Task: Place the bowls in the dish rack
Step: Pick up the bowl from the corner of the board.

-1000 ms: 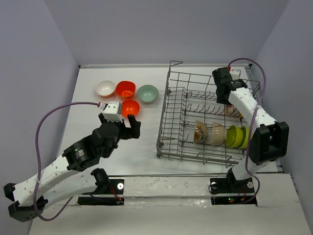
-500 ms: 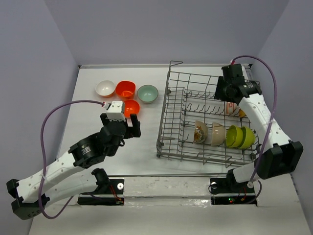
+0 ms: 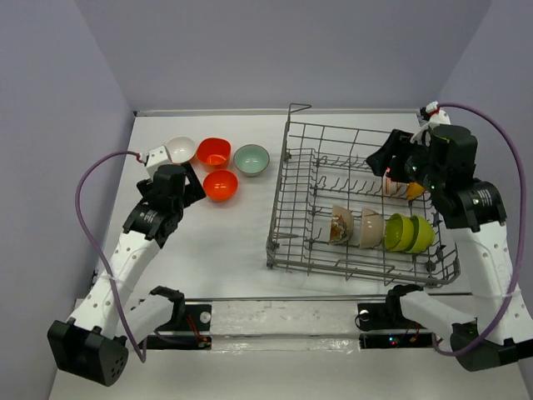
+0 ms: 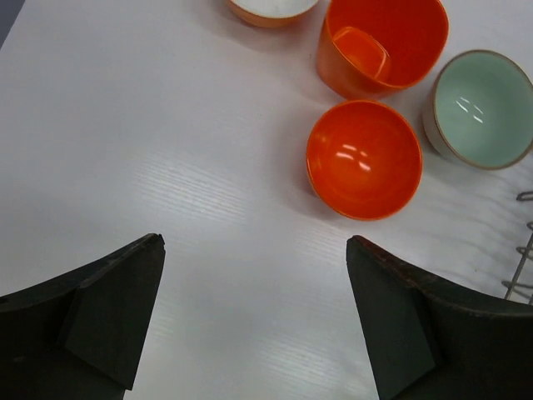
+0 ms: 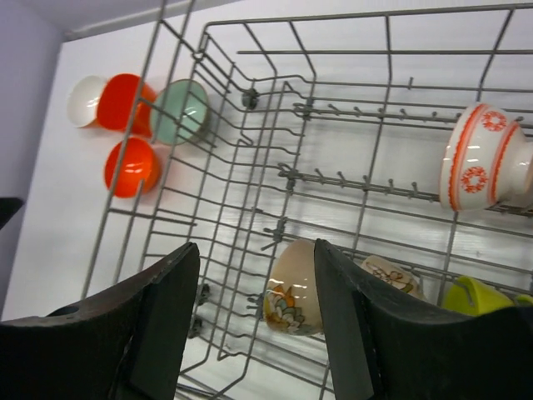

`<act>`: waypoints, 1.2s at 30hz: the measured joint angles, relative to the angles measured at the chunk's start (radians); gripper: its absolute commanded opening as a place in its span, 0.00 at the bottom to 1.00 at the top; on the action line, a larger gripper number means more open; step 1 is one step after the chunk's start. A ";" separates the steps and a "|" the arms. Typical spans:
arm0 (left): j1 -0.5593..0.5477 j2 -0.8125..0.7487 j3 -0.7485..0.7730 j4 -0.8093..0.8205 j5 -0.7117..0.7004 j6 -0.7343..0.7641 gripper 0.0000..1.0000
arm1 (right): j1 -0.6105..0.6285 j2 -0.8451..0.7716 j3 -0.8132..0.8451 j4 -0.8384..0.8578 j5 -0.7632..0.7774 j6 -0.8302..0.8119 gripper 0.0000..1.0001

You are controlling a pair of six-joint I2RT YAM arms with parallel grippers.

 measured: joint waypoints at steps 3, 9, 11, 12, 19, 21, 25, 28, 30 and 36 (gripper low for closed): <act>0.116 0.051 -0.008 0.052 0.096 0.000 0.99 | -0.003 -0.063 -0.006 0.002 -0.075 0.015 0.63; 0.188 0.220 -0.019 0.129 0.247 -0.013 0.97 | -0.003 -0.132 -0.023 0.009 -0.163 0.037 0.64; 0.188 0.283 -0.016 0.146 0.283 -0.022 0.96 | -0.003 -0.137 -0.026 0.013 -0.175 0.041 0.64; 0.188 0.309 -0.012 0.150 0.298 -0.027 0.94 | -0.003 -0.140 -0.033 0.017 -0.182 0.044 0.64; 0.188 0.492 0.056 0.189 0.370 -0.059 0.85 | -0.003 -0.153 -0.061 0.023 -0.213 0.048 0.64; 0.188 0.543 0.082 0.193 0.386 -0.068 0.84 | -0.003 -0.154 -0.064 0.025 -0.218 0.048 0.64; 0.188 0.605 0.096 0.219 0.426 -0.085 0.82 | -0.003 -0.156 -0.068 0.029 -0.227 0.050 0.64; 0.188 0.619 0.096 0.230 0.441 -0.096 0.80 | -0.003 -0.157 -0.072 0.031 -0.232 0.053 0.64; 0.188 0.622 0.096 0.235 0.446 -0.100 0.80 | -0.003 -0.157 -0.075 0.031 -0.234 0.053 0.64; 0.188 0.625 0.096 0.241 0.452 -0.104 0.80 | -0.003 -0.158 -0.086 0.034 -0.238 0.056 0.64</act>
